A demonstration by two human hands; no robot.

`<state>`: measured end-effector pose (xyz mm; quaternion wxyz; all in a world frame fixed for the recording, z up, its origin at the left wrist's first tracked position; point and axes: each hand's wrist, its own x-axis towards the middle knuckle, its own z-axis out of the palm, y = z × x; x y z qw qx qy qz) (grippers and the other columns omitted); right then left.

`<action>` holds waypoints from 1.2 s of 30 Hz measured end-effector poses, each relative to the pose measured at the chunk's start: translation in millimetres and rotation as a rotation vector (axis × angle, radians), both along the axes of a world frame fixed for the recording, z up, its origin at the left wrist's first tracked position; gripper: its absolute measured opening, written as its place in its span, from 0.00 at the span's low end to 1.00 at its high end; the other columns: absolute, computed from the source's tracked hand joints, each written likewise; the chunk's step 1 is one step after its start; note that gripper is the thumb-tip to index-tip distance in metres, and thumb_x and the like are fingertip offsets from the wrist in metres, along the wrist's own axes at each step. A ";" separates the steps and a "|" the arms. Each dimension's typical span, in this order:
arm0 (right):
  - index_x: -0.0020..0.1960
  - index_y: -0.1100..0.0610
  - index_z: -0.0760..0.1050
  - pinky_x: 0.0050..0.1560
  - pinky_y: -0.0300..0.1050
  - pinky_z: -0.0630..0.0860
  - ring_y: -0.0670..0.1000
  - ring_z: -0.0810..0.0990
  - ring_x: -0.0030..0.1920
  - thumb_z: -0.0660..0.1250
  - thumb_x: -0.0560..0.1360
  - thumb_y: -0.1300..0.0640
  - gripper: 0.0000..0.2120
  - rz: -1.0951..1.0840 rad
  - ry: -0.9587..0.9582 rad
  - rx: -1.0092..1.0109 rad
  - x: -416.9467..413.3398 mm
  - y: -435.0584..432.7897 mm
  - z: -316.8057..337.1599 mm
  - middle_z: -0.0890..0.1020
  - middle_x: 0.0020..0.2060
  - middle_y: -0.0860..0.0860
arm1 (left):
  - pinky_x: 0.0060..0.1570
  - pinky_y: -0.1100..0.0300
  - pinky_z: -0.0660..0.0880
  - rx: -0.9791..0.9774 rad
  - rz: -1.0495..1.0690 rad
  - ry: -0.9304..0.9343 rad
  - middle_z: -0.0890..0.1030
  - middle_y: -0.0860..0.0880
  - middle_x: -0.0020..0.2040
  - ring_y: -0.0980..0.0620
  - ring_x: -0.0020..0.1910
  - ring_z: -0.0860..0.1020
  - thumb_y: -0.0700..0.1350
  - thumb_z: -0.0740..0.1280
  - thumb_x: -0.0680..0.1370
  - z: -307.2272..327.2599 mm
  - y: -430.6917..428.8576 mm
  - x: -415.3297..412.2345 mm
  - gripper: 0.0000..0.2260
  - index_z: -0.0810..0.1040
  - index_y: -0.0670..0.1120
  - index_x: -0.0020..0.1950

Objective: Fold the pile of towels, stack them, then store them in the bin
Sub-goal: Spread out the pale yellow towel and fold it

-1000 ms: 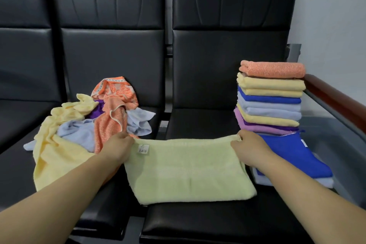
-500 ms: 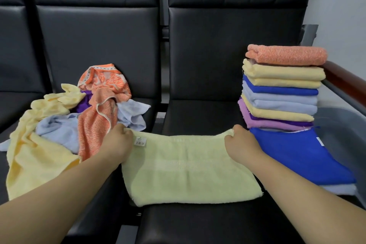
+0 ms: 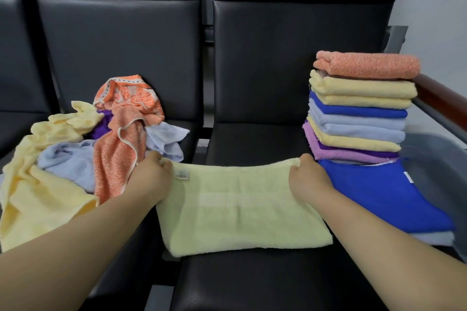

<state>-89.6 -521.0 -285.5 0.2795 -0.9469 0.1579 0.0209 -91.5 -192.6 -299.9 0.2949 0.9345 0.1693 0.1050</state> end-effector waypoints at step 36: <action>0.43 0.53 0.81 0.40 0.49 0.80 0.53 0.83 0.45 0.61 0.78 0.54 0.11 0.554 0.202 -0.271 -102.3 -12.8 31.3 0.83 0.42 0.48 | 0.76 0.39 0.52 0.537 -0.800 0.161 0.58 0.52 0.81 0.45 0.80 0.53 0.57 0.54 0.84 -1.2 -143.4 -15.0 0.23 0.60 0.58 0.79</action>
